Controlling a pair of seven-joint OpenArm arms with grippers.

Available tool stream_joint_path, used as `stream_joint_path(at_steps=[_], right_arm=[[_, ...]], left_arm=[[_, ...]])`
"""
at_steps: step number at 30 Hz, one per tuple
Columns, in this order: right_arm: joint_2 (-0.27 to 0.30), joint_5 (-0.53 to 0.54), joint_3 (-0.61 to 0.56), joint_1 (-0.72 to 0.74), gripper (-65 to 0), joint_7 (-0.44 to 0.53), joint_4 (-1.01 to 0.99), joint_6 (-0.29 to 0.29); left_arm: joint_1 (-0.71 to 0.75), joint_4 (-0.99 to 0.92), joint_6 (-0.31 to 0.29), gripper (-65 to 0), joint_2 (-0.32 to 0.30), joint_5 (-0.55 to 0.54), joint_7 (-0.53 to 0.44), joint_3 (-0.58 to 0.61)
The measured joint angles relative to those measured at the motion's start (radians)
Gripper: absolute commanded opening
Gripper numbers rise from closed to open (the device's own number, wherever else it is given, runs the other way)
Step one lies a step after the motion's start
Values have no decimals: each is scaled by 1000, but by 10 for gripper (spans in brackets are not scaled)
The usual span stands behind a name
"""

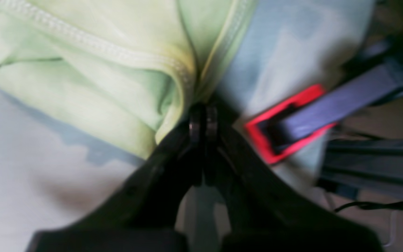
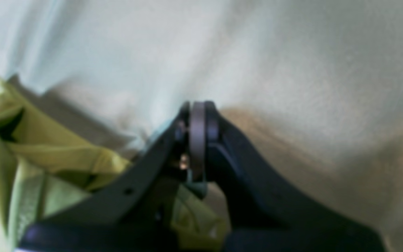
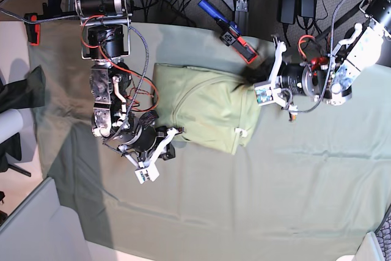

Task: Fold the T-shirt properly
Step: 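Press the folded bundle's sides with both grippers to square it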

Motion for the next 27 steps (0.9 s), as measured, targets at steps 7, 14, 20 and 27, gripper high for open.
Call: stream_joint_path(at_steps=[7,14,20,27], right_arm=[[58,63,0,0,-650,-10,0,0],[74,175,-1,0,-650,-74,0,0],[74,223,-1,-61,-650,-92,43,0],[74,264,-1,-205,-650,-95,204,0]], left_arm=[[-111,-129,-1,-650,18,7,-43,-2],[-255,-325,-4,-650,25,26,-116,-2],[-365,-474,-5,-650,70,37,-126,-2],[-449,-588,-3,-650,131,61,-140,-2]])
